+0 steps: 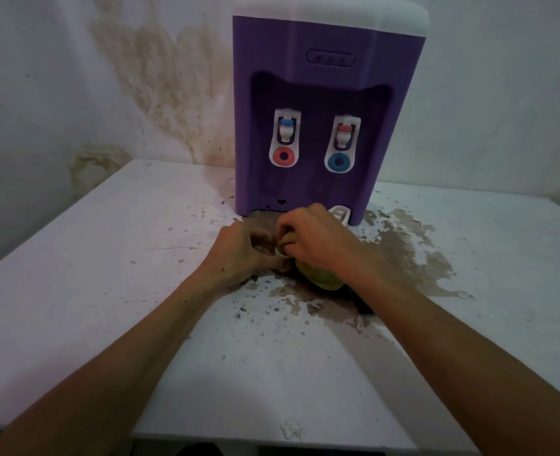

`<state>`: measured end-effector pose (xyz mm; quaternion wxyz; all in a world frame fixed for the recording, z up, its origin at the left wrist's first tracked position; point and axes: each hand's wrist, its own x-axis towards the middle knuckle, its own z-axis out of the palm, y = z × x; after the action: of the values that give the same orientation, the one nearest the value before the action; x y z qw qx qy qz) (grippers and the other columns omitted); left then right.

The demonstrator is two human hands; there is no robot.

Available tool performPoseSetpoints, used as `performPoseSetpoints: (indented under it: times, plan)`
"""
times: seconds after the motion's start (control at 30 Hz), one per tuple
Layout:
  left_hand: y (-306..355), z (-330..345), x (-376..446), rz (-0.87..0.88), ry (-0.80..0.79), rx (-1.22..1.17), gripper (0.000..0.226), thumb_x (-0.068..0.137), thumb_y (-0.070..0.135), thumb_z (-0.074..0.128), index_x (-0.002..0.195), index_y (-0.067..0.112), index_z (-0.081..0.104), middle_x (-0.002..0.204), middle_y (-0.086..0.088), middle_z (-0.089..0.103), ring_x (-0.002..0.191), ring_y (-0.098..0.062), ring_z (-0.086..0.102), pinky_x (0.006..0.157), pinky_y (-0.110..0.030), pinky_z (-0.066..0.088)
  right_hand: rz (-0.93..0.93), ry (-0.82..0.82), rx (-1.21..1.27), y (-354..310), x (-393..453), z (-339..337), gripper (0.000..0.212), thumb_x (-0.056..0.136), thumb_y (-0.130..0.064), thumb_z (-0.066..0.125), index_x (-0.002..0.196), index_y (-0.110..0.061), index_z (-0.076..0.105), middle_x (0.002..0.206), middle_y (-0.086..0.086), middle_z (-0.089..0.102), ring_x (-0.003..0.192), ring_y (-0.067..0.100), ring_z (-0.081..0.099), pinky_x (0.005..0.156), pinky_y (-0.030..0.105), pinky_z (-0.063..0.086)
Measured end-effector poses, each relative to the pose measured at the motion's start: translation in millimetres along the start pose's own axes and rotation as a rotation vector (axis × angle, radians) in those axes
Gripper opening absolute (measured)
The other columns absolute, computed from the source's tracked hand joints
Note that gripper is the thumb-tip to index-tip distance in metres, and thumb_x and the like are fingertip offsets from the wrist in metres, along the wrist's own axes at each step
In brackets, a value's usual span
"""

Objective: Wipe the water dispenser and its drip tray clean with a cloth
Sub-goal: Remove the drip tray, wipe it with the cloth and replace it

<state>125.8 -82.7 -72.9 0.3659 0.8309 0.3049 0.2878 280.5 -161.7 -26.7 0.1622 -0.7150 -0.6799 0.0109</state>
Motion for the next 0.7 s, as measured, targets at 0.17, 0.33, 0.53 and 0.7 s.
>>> performPoseSetpoints:
  times: [0.17, 0.33, 0.53, 0.7]
  plan:
    - [4.5, 0.6, -7.1, 0.009, 0.000, -0.011, 0.036, 0.067, 0.040, 0.093, 0.098, 0.026, 0.081, 0.084, 0.016, 0.076, 0.078, 0.001, 0.070, 0.068, -0.017, 0.057, 0.191, 0.250, 0.224, 18.2, -13.5, -2.5, 0.004, 0.084, -0.022, 0.075, 0.087, -0.023, 0.074, 0.089, -0.004, 0.073, 0.088, 0.011, 0.064, 0.081, 0.024, 0.046]
    - [3.7, 3.1, -7.6, -0.003, 0.026, 0.013, 0.037, 0.066, 0.034, 0.094, 0.100, 0.026, 0.081, 0.083, 0.015, 0.076, 0.075, 0.002, 0.069, 0.061, -0.011, 0.053, 0.109, 0.083, 0.236, 25.0, -18.6, -29.8, 0.009, 0.081, -0.023, 0.081, 0.085, -0.030, 0.078, 0.084, -0.014, 0.074, 0.083, 0.000, 0.065, 0.074, 0.015, 0.046]
    - [5.4, 2.5, -10.1, 0.053, 0.029, -0.001, 0.035, 0.068, 0.046, 0.090, 0.097, 0.027, 0.080, 0.080, 0.014, 0.076, 0.076, -0.001, 0.070, 0.070, -0.020, 0.058, -0.056, 0.055, 0.168, 10.1, -12.3, -17.9, 0.014, 0.078, -0.016, 0.079, 0.084, -0.029, 0.075, 0.085, -0.014, 0.073, 0.087, 0.006, 0.066, 0.087, 0.035, 0.053]
    - [0.4, 2.1, -8.7, 0.047, 0.040, 0.010, 0.035, 0.067, 0.045, 0.090, 0.096, 0.026, 0.080, 0.081, 0.012, 0.076, 0.076, -0.002, 0.070, 0.075, -0.029, 0.060, -0.081, 0.033, 0.152, 8.7, -7.1, -7.3, 0.013, 0.075, -0.021, 0.080, 0.081, -0.031, 0.073, 0.082, -0.016, 0.072, 0.088, 0.009, 0.065, 0.086, 0.039, 0.054]
